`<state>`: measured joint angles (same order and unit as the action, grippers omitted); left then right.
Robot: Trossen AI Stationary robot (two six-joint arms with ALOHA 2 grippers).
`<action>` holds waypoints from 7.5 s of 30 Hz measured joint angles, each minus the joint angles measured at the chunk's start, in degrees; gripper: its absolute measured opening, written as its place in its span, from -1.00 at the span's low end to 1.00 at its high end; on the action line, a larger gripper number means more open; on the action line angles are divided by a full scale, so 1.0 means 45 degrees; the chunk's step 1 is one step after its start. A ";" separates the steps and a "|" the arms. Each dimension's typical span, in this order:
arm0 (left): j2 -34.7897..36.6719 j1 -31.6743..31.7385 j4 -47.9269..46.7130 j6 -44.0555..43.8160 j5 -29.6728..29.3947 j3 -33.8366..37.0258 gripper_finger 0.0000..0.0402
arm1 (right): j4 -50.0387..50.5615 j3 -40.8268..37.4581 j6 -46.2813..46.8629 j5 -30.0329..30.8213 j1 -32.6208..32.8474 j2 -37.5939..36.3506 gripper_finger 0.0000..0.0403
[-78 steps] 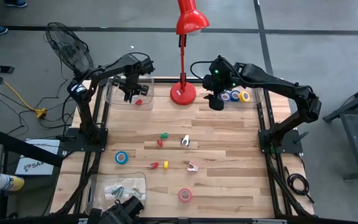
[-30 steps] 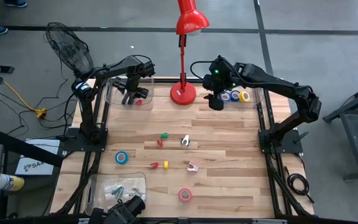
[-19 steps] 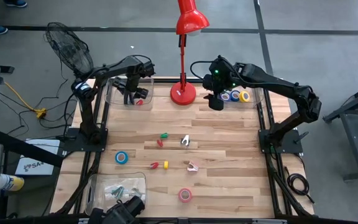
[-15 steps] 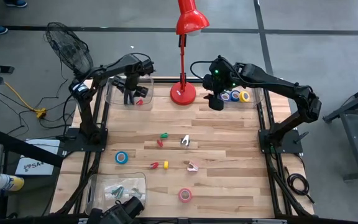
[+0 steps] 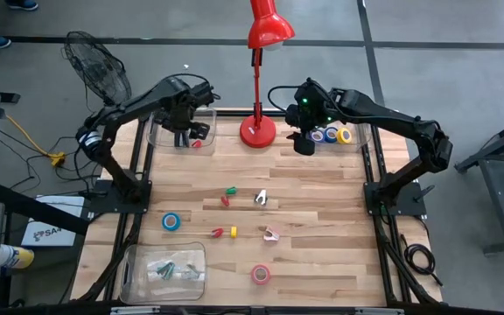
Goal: Pick and place Stapler, Stapler remover, tape
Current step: Put the light blue tape into the top left transparent bin
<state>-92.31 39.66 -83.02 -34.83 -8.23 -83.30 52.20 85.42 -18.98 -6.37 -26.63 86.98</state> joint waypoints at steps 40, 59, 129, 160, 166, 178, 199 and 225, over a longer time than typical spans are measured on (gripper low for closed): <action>0.4172 -1.0526 0.2811 -1.2956 0.4839 0.8764 0.33 | -0.0019 0.0001 -0.0127 -0.0097 0.0000 0.0000 0.10; 0.4177 -1.1157 0.6282 -1.3786 0.6070 1.1328 -0.12 | -0.0032 0.0001 -0.0083 -0.0106 0.0000 0.0000 0.10; 0.4384 -0.6543 2.1568 0.4465 -0.1568 0.6037 -0.83 | -0.7313 0.0006 0.1651 -0.5904 0.1608 0.0199 0.10; 0.4362 -0.6572 2.1730 0.4805 -0.0971 0.6012 -0.83 | -0.6987 -0.0004 0.2421 -0.4810 0.1402 0.0291 0.10; 0.4362 -0.6577 2.1716 0.4829 -0.1411 0.6012 -0.83 | -0.7031 -0.0004 0.2409 -0.6242 0.1606 0.0291 0.06; 0.4381 -0.6572 2.1806 0.5023 -0.1592 0.6012 -0.83 | -0.7229 -0.0009 0.2211 -0.5603 0.1836 0.0277 -0.24; 0.4372 -0.6577 2.2207 0.4699 -0.0862 0.6012 -0.59 | -0.7399 -0.0009 0.2220 -0.5946 0.1904 0.0257 -0.86; 0.4376 -0.6558 1.9914 0.4383 -0.2078 0.6012 0.18 | -0.0774 -0.0004 0.1993 -0.1696 -0.0962 -0.0114 -0.86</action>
<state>-72.62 10.15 6.59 -15.11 -17.58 -56.25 48.71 85.41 -10.01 -14.00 -30.96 86.47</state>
